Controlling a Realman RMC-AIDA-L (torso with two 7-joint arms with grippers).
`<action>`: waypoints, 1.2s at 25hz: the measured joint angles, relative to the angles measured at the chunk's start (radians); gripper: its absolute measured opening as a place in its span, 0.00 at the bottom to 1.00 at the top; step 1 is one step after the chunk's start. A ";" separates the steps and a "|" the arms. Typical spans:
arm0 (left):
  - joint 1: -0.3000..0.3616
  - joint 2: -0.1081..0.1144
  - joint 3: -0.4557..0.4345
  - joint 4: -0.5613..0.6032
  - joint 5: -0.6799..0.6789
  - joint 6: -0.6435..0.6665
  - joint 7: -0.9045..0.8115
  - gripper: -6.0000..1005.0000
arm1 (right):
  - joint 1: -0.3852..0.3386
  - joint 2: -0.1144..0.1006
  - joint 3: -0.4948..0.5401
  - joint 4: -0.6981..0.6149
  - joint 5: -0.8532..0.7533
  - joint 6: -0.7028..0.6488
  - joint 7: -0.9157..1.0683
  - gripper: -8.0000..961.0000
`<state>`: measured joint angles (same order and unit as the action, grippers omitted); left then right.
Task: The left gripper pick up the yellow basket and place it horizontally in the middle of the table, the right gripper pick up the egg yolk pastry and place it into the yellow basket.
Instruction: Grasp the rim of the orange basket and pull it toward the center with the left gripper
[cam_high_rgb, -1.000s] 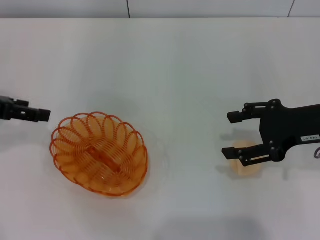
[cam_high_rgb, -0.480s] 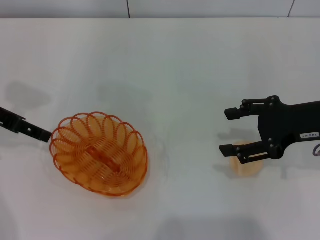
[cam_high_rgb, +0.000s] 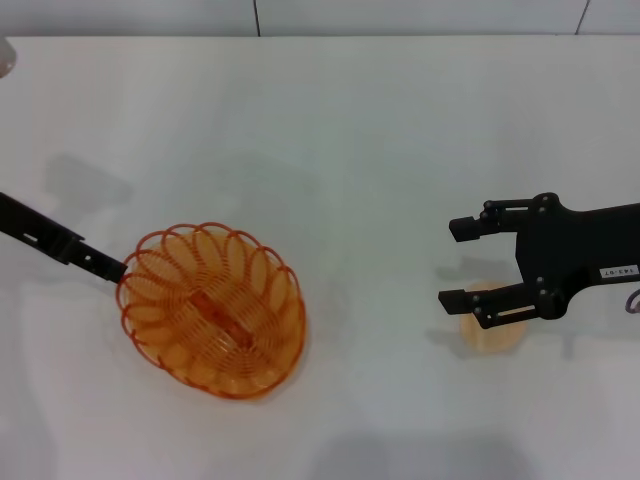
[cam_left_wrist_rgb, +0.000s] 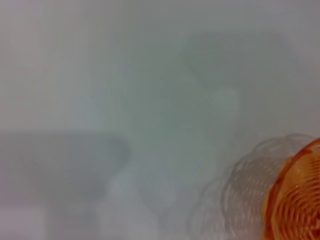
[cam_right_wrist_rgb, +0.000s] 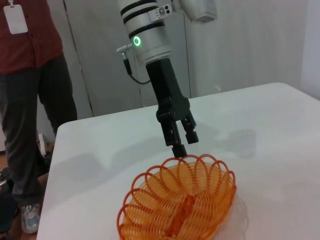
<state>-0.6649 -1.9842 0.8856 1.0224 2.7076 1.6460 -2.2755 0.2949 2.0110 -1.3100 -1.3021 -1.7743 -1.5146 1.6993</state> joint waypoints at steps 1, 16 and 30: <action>-0.004 -0.003 0.001 -0.002 -0.002 -0.002 0.004 0.86 | 0.000 0.000 0.000 -0.001 0.000 0.000 0.000 0.85; -0.008 -0.004 -0.005 0.064 -0.165 0.054 0.056 0.85 | -0.003 0.000 0.004 -0.015 0.000 -0.004 0.003 0.85; -0.037 -0.001 0.005 -0.026 -0.168 0.010 0.096 0.85 | -0.002 0.000 0.007 -0.022 -0.001 -0.007 0.004 0.85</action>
<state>-0.7023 -1.9850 0.8910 0.9961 2.5393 1.6563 -2.1794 0.2928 2.0110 -1.3026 -1.3239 -1.7749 -1.5218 1.7028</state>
